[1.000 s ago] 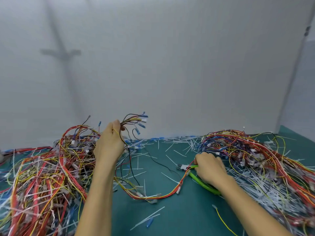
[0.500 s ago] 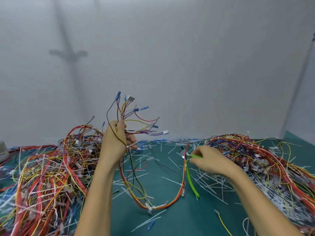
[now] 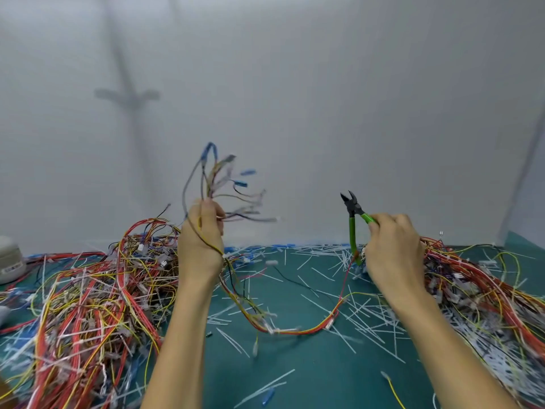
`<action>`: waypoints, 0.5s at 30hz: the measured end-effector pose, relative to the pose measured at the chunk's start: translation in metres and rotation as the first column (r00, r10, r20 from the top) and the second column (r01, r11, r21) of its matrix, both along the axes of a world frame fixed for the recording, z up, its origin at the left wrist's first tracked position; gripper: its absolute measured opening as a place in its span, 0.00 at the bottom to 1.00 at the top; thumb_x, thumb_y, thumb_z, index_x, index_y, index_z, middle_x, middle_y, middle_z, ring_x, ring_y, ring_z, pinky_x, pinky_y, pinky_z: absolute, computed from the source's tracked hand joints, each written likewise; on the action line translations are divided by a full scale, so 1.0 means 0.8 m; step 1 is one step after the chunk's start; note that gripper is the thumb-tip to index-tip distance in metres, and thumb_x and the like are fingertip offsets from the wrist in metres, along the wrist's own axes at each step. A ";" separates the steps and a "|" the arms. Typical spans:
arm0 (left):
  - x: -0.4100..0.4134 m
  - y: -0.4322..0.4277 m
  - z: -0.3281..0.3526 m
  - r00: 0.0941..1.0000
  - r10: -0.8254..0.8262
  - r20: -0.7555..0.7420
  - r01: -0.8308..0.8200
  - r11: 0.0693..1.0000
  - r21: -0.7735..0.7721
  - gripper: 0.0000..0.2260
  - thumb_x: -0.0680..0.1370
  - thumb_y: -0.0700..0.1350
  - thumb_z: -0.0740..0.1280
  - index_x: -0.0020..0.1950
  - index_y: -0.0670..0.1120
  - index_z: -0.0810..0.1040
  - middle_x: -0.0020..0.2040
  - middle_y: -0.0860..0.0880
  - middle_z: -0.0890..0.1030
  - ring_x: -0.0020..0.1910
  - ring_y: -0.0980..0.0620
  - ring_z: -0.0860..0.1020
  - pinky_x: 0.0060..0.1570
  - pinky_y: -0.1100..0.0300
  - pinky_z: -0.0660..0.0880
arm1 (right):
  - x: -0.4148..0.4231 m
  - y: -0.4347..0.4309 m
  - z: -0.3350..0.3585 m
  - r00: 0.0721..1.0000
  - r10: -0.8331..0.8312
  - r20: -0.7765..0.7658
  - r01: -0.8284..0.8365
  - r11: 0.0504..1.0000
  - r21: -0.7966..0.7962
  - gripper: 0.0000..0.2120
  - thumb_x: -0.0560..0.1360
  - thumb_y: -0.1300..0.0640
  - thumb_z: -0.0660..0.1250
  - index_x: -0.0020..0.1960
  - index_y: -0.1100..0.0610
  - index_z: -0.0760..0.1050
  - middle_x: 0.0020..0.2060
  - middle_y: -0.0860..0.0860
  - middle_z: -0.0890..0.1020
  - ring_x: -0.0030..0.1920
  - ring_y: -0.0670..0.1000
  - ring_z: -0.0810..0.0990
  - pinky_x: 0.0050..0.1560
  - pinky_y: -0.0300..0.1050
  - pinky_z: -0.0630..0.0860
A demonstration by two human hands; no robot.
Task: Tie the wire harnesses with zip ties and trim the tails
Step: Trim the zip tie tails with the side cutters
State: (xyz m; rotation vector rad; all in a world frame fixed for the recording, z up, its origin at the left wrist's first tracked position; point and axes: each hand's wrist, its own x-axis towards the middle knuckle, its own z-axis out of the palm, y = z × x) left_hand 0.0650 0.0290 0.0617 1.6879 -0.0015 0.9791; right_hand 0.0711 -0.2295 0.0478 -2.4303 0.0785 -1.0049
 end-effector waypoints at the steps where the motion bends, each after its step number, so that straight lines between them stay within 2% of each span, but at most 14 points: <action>1: 0.000 0.001 0.002 0.999 0.019 0.039 -0.016 0.996 -0.083 0.15 0.79 0.57 0.53 0.38 0.52 0.71 0.26 0.54 0.70 0.28 0.55 0.72 0.37 0.54 0.69 | 0.001 -0.004 0.001 0.999 -0.019 -0.032 0.018 0.999 -0.031 0.13 0.82 0.62 0.58 0.63 0.63 0.76 0.49 0.59 0.77 0.47 0.59 0.75 0.43 0.49 0.69; 3: -0.002 0.006 0.006 0.992 0.076 0.097 -0.050 0.967 -0.250 0.14 0.81 0.55 0.52 0.40 0.52 0.70 0.25 0.54 0.68 0.23 0.57 0.71 0.33 0.56 0.70 | 0.001 -0.009 0.001 0.994 -0.077 -0.080 0.070 0.993 -0.094 0.14 0.82 0.63 0.58 0.64 0.62 0.76 0.51 0.60 0.79 0.50 0.61 0.74 0.42 0.49 0.66; 6: -0.007 0.019 0.015 0.986 0.151 0.068 -0.114 0.917 -0.383 0.16 0.84 0.52 0.51 0.39 0.50 0.69 0.26 0.48 0.65 0.21 0.53 0.64 0.28 0.57 0.64 | -0.001 -0.012 -0.001 0.989 -0.124 -0.080 0.113 0.985 -0.132 0.14 0.81 0.64 0.58 0.65 0.60 0.75 0.52 0.59 0.80 0.51 0.61 0.73 0.42 0.49 0.64; 8: -0.010 0.019 0.025 0.999 0.039 0.006 -0.032 0.902 -0.431 0.17 0.86 0.48 0.52 0.39 0.48 0.70 0.24 0.49 0.69 0.21 0.54 0.66 0.23 0.61 0.67 | -0.002 -0.011 -0.003 0.992 -0.121 -0.021 0.119 0.990 -0.077 0.14 0.82 0.62 0.57 0.65 0.59 0.75 0.52 0.59 0.81 0.52 0.61 0.71 0.46 0.51 0.64; 9: -0.013 0.015 0.029 0.999 -0.036 -0.030 0.020 0.903 -0.429 0.16 0.85 0.47 0.54 0.39 0.48 0.70 0.26 0.50 0.72 0.25 0.55 0.69 0.23 0.63 0.71 | -0.003 -0.009 -0.005 0.993 -0.115 0.020 0.115 0.993 -0.020 0.14 0.83 0.61 0.56 0.64 0.58 0.75 0.52 0.59 0.81 0.52 0.60 0.71 0.48 0.52 0.63; 10: -0.016 0.011 0.030 0.994 -0.088 -0.070 0.054 0.920 -0.388 0.15 0.84 0.47 0.57 0.39 0.48 0.72 0.31 0.51 0.74 0.31 0.55 0.73 0.28 0.62 0.76 | -0.003 -0.006 -0.005 0.994 -0.095 0.053 0.092 0.994 0.056 0.14 0.83 0.59 0.55 0.63 0.57 0.75 0.50 0.58 0.81 0.52 0.59 0.69 0.49 0.53 0.63; 11: -0.019 0.007 0.029 0.988 -0.099 -0.121 0.059 0.952 -0.300 0.14 0.83 0.48 0.59 0.39 0.48 0.75 0.37 0.50 0.77 0.40 0.54 0.76 0.38 0.58 0.80 | -0.004 -0.003 -0.005 0.996 -0.057 0.071 0.046 0.989 0.142 0.14 0.84 0.57 0.53 0.62 0.56 0.75 0.48 0.56 0.80 0.51 0.57 0.67 0.50 0.53 0.63; 12: -0.020 0.003 0.026 0.983 -0.065 -0.174 0.034 0.983 -0.179 0.13 0.83 0.49 0.60 0.41 0.49 0.78 0.45 0.48 0.79 0.50 0.51 0.76 0.50 0.51 0.79 | -0.004 0.000 -0.006 0.997 0.003 0.077 -0.020 0.973 0.230 0.15 0.84 0.56 0.51 0.61 0.54 0.75 0.46 0.54 0.78 0.51 0.55 0.66 0.50 0.53 0.63; 13: -0.020 0.000 0.023 0.973 0.010 -0.229 -0.025 0.998 -0.060 0.13 0.82 0.51 0.61 0.43 0.50 0.81 0.52 0.45 0.79 0.58 0.46 0.74 0.60 0.47 0.73 | -0.004 0.003 -0.005 0.994 0.074 0.081 -0.096 0.944 0.315 0.14 0.84 0.55 0.50 0.60 0.53 0.74 0.42 0.51 0.76 0.51 0.54 0.66 0.49 0.53 0.64; 14: -0.021 -0.003 0.023 0.958 0.091 -0.270 -0.087 0.996 0.026 0.13 0.82 0.52 0.61 0.45 0.52 0.83 0.57 0.42 0.76 0.65 0.43 0.68 0.66 0.46 0.67 | -0.006 0.005 -0.005 0.985 0.145 0.097 -0.172 0.903 0.394 0.14 0.84 0.55 0.49 0.57 0.52 0.73 0.39 0.49 0.73 0.50 0.54 0.67 0.47 0.52 0.64; 15: -0.026 -0.008 0.025 0.947 0.139 -0.290 -0.123 0.990 0.072 0.12 0.81 0.54 0.62 0.45 0.54 0.83 0.61 0.44 0.72 0.68 0.44 0.63 0.69 0.46 0.61 | -0.008 0.008 -0.003 0.971 0.205 0.126 -0.240 0.854 0.462 0.13 0.85 0.54 0.49 0.54 0.51 0.73 0.36 0.49 0.71 0.48 0.55 0.68 0.43 0.51 0.64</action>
